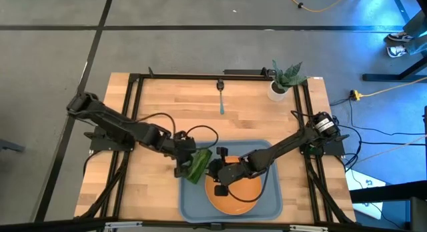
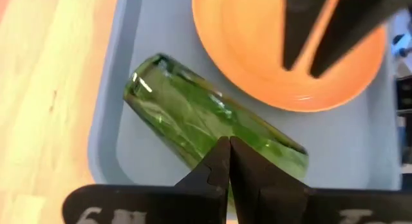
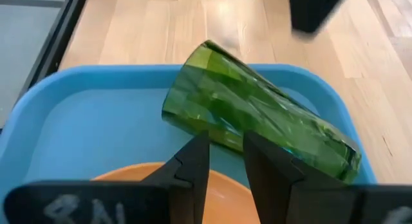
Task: Pick and place plate/cup/fork/spoon on tray
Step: Remove the glass cup from the tray
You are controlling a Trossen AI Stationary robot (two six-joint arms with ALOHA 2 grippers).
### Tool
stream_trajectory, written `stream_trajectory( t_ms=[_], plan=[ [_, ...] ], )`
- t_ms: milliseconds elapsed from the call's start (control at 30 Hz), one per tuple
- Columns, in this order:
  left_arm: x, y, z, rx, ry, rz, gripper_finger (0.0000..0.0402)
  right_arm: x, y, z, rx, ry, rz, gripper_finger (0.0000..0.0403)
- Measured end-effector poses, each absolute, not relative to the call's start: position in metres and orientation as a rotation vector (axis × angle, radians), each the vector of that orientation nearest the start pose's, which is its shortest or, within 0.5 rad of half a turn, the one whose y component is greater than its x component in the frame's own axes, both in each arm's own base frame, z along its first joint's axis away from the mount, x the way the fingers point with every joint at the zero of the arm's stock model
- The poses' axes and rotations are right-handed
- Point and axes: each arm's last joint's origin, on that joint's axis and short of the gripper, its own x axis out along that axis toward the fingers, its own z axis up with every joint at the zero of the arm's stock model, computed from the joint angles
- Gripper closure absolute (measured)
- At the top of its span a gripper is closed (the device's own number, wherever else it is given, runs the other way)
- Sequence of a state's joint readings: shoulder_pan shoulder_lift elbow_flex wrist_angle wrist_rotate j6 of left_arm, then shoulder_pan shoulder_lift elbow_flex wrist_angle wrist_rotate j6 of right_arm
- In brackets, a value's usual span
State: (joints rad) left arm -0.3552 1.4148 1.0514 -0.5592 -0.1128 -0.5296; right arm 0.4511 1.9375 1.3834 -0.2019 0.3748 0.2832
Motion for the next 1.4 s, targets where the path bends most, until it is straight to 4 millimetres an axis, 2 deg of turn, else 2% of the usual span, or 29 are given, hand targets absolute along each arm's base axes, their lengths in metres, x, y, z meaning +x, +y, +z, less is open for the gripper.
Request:
stream_trajectory(
  t_ms=[167, 267, 433, 533, 700, 1067, 1167, 1267, 1400],
  plan=[
    [0.245, -0.112, 0.276, -0.191, 0.964, -0.004, 0.0401, 0.384, 0.175, 0.209, -0.040, 0.710, -0.025, 0.0303],
    [0.229, -0.128, 0.283, -0.130, 0.960, -0.029, 0.0401, 0.385, 0.176, 0.220, -0.064, 0.733, -0.023, 0.0303],
    [0.211, -0.158, 0.282, -0.081, 0.950, -0.100, 0.0401, 0.384, 0.176, 0.237, -0.110, 0.803, -0.028, 0.0303],
    [0.207, -0.167, 0.280, -0.054, 0.949, -0.132, 0.0401, 0.383, 0.176, 0.242, -0.118, 0.818, -0.029, 0.0303],
    [0.207, -0.169, 0.281, -0.126, 0.939, -0.107, 0.0393, 0.384, 0.176, 0.244, -0.114, 0.813, -0.029, 0.0303],
    [0.213, -0.162, 0.281, -0.175, 0.937, -0.057, 0.0318, 0.384, 0.177, 0.243, -0.062, 0.819, -0.026, 0.0303],
    [0.213, -0.161, 0.280, -0.114, 0.919, -0.057, 0.0311, 0.382, 0.176, 0.246, -0.058, 0.821, -0.025, 0.0303],
    [0.209, -0.164, 0.274, 0.032, 0.907, -0.105, 0.0312, 0.379, 0.174, 0.253, -0.054, 0.812, -0.033, 0.0303],
    [0.204, -0.174, 0.263, 0.093, 0.816, -0.070, 0.0313, 0.375, 0.173, 0.258, -0.058, 0.810, -0.042, 0.0303]
  ],
)
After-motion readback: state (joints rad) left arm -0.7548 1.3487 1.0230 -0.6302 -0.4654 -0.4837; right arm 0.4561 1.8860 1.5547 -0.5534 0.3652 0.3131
